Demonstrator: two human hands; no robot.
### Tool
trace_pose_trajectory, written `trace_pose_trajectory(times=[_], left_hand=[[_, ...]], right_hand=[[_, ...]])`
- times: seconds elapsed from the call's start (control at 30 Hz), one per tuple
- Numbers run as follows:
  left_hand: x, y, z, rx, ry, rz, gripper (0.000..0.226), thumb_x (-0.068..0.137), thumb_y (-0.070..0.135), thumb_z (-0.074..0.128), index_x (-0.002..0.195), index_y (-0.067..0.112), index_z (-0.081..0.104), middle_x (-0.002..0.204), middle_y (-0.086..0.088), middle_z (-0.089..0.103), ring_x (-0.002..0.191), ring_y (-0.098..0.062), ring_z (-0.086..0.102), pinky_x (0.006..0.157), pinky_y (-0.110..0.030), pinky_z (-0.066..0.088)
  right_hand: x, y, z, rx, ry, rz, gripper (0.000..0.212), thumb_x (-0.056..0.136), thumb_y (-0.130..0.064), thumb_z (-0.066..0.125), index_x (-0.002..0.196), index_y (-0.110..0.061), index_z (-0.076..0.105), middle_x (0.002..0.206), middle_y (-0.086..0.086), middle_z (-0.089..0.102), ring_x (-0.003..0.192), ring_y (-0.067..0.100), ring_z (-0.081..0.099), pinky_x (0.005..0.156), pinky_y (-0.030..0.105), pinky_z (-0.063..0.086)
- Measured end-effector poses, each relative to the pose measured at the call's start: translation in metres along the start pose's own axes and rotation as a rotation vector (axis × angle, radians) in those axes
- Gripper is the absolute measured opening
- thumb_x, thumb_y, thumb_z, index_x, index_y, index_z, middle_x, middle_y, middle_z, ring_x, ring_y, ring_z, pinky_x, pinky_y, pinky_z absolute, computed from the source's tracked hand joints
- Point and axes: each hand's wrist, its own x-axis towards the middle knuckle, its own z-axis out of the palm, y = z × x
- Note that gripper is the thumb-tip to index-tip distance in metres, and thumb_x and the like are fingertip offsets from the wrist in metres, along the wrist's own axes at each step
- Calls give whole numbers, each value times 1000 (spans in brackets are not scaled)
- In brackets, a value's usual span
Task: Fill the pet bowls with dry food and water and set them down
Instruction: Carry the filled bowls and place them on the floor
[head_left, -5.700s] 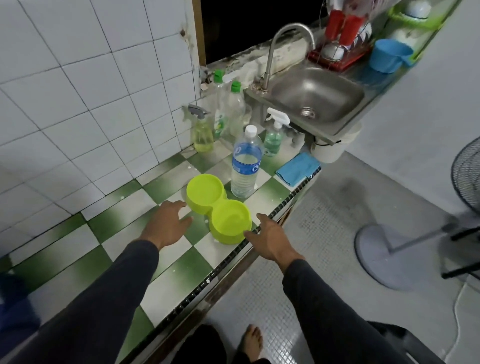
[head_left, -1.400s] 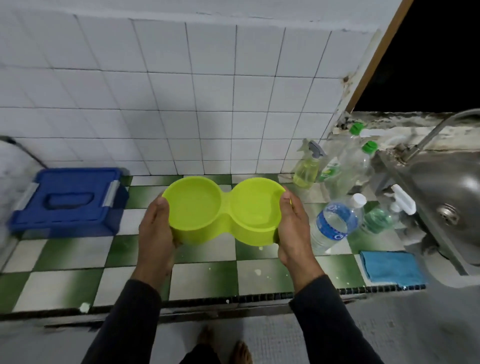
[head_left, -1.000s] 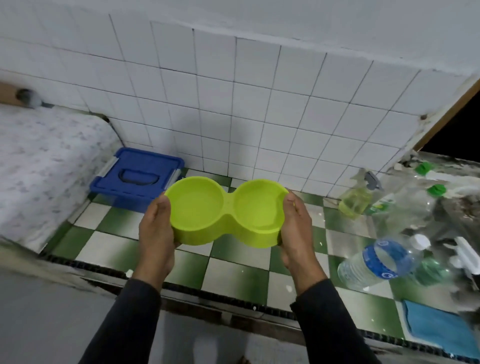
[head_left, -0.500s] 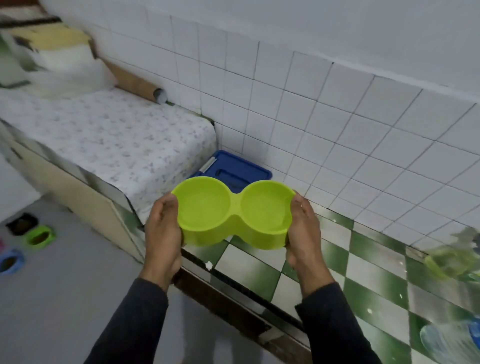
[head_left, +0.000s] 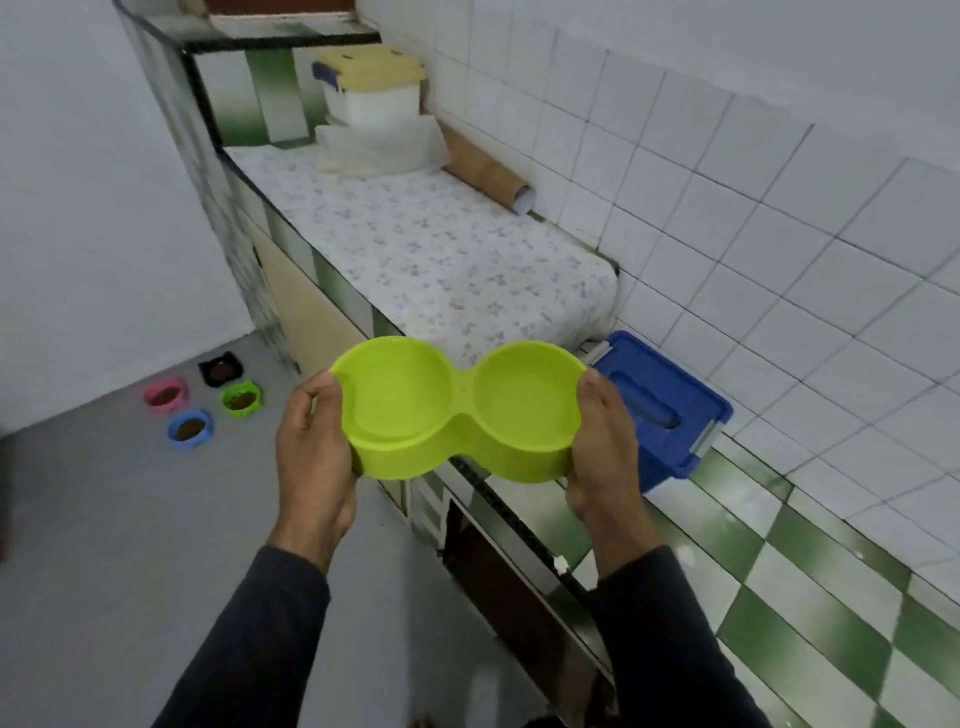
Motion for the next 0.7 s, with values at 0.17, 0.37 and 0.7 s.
trace_pose_trajectory(times=[0.17, 0.37, 0.7], left_hand=[[29, 22, -45, -7, 122, 45, 17, 105, 42, 55, 109, 36, 70, 122, 4, 71, 103, -16, 67, 65, -33, 59], [71, 39, -97, -13, 312, 103, 18, 107, 37, 53, 113, 27, 67, 111, 2, 70, 96, -18, 63, 67, -34, 54], [160, 78, -155, -48, 553, 188, 21, 108, 34, 51, 116, 22, 66, 127, -13, 68, 106, -27, 63, 85, -52, 51]], right_hand=[[11, 6, 70, -58, -160, 18, 20, 104, -49, 46, 116, -49, 62, 132, -8, 60, 118, 20, 59, 100, 47, 51], [31, 24, 162, -132, -297, 29, 33, 105, -47, 45, 130, -35, 62, 132, -7, 62, 121, 21, 60, 103, 48, 50], [73, 37, 322, -173, -545, 49, 21, 105, -45, 45, 111, -43, 65, 119, -18, 66, 105, 1, 64, 91, 33, 53]])
